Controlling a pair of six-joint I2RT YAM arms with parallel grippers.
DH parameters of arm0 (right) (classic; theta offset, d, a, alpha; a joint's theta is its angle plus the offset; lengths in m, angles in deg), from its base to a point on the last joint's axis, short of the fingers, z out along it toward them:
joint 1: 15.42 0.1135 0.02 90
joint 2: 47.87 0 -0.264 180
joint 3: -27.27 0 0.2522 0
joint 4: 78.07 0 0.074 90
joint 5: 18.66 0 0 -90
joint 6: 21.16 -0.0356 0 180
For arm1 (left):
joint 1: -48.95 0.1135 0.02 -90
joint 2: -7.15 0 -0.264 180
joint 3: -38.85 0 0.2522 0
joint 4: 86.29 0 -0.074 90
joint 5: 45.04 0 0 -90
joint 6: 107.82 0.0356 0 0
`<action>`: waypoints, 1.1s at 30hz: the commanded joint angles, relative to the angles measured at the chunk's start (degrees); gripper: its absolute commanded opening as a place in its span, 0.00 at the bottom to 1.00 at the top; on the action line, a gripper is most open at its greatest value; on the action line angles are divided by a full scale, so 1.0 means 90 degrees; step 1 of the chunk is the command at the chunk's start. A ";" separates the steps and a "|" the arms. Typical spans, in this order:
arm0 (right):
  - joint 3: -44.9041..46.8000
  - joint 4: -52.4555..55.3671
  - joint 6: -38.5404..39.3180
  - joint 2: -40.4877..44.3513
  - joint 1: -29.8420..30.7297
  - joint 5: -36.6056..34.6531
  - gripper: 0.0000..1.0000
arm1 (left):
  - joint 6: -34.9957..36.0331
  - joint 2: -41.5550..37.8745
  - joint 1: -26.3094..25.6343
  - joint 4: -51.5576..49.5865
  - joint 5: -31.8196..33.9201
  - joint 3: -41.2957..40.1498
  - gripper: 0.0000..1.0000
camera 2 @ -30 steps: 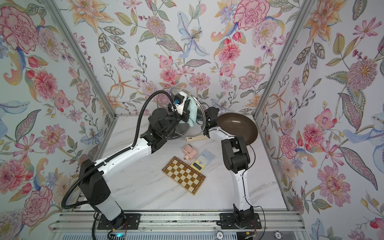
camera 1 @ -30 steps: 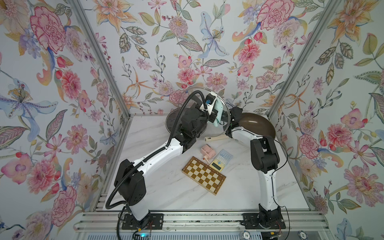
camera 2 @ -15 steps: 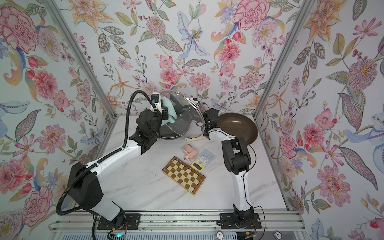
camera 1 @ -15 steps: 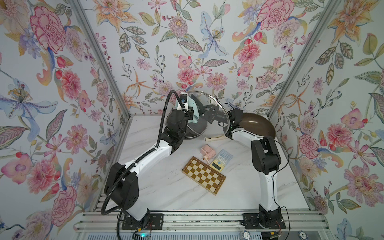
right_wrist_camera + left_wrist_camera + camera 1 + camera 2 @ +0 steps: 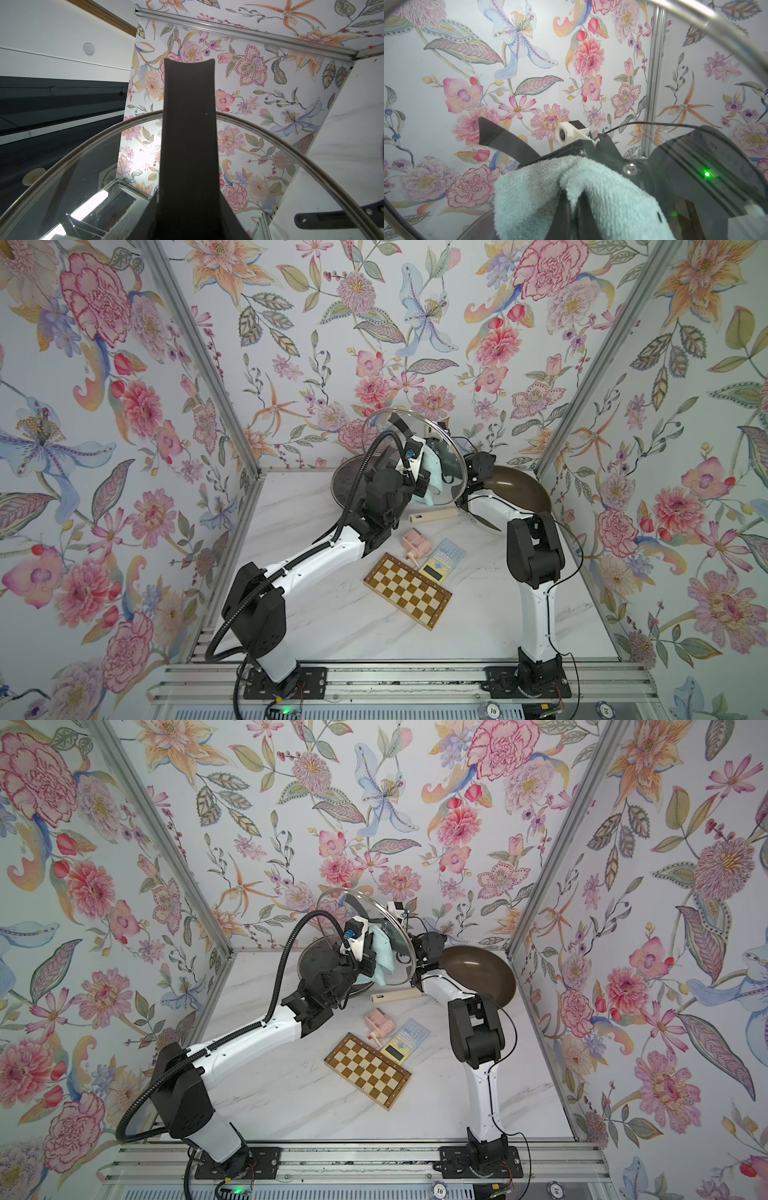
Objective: Wipe the pot lid with a cloth
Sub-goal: Wipe the pot lid.
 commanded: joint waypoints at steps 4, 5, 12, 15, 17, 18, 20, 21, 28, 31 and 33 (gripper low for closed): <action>-0.0204 -0.0624 0.0029 0.0385 0.0156 -0.0071 0.00 | -0.0014 0.0143 0.0351 0.0110 0.0758 0.0524 0.00; -0.0200 -0.0647 0.0019 0.0408 0.0164 -0.0070 0.00 | -0.0102 0.0175 0.0442 -0.0033 0.0964 0.0534 0.00; -0.0385 -0.0618 0.0027 0.0577 0.0127 -0.0032 0.00 | -0.0434 0.0535 0.0578 -0.1059 0.1298 0.0313 0.00; -0.0441 -0.0525 0.0091 0.0571 0.0096 -0.0039 0.00 | -0.0374 0.0473 0.0349 -0.0862 0.0357 0.0056 0.00; -0.0471 -0.0400 0.0159 0.0514 0.0077 -0.0039 0.00 | -0.0064 0.0457 0.0057 -0.0595 -0.0400 0.0062 0.00; -0.0495 -0.0339 0.0189 0.0468 0.0072 -0.0045 0.00 | 0.0061 0.0478 -0.0069 -0.0549 -0.0746 0.0170 0.00; -0.0566 -0.0244 0.0247 0.0368 0.0084 -0.0020 0.00 | 0.0175 0.0547 -0.0283 -0.0547 -0.1298 0.0500 0.00; -0.0585 -0.0196 0.0276 0.0317 0.0083 -0.0002 0.00 | 0.0262 0.0574 -0.0376 -0.0572 -0.1494 0.0711 0.00; -0.0641 -0.0076 0.0311 0.0065 0.0105 0.0099 0.00 | 0.0993 0.0341 -0.0436 -0.0509 -0.1384 0.1450 0.00; -0.0632 -0.0097 0.0312 0.0069 0.0118 0.0176 0.00 | 0.1368 0.0217 -0.0238 -0.0251 -0.0592 0.1412 0.00; -0.0618 -0.0097 0.0303 0.0085 0.0132 0.0247 0.00 | 0.1918 0.0124 -0.0082 0.0060 -0.0050 0.1291 0.00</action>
